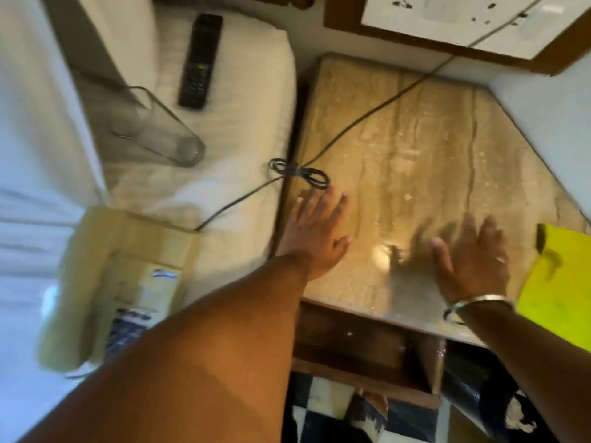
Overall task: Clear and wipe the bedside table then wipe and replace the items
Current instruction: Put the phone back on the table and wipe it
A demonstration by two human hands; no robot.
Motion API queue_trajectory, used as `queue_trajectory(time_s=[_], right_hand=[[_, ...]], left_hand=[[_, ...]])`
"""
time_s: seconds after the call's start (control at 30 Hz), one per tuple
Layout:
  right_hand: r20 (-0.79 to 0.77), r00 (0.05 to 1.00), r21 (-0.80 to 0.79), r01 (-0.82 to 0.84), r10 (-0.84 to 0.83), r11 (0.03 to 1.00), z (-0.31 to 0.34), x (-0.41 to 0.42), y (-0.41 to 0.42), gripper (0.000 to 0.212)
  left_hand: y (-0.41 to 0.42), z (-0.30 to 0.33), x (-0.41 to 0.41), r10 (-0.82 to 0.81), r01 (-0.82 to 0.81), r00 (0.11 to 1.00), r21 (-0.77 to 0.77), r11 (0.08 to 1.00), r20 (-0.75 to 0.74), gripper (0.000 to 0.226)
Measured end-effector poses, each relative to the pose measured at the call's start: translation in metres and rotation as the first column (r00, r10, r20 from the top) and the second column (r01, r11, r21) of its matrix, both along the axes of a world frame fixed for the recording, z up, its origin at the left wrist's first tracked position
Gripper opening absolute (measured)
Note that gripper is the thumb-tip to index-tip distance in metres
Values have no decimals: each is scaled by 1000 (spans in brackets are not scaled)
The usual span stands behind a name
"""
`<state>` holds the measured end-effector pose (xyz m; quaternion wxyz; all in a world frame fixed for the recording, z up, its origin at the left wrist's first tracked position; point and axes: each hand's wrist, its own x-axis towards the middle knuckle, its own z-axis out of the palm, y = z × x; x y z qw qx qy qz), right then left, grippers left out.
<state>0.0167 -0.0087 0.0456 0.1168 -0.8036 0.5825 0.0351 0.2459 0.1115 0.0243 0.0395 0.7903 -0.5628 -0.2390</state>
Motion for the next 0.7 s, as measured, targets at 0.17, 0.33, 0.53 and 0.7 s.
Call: queue_trajectory(time_s=[0.17, 0.33, 0.53, 0.7], right_hand=[[210, 970, 206, -170, 126, 964, 39, 136, 115, 70], [314, 942, 494, -266, 115, 828, 67, 235, 202, 47], [116, 978, 704, 44, -176, 709, 61, 289, 247, 51], [113, 949, 732, 122, -296, 670, 55, 289, 253, 36]], left_hand=[[114, 70, 59, 68, -62, 991, -48, 997, 117, 70], [213, 106, 143, 394, -398, 879, -43, 916, 270, 68], [246, 96, 162, 676, -686, 727, 132, 715, 117, 74], [236, 104, 142, 827, -823, 560, 82, 562, -47, 50]])
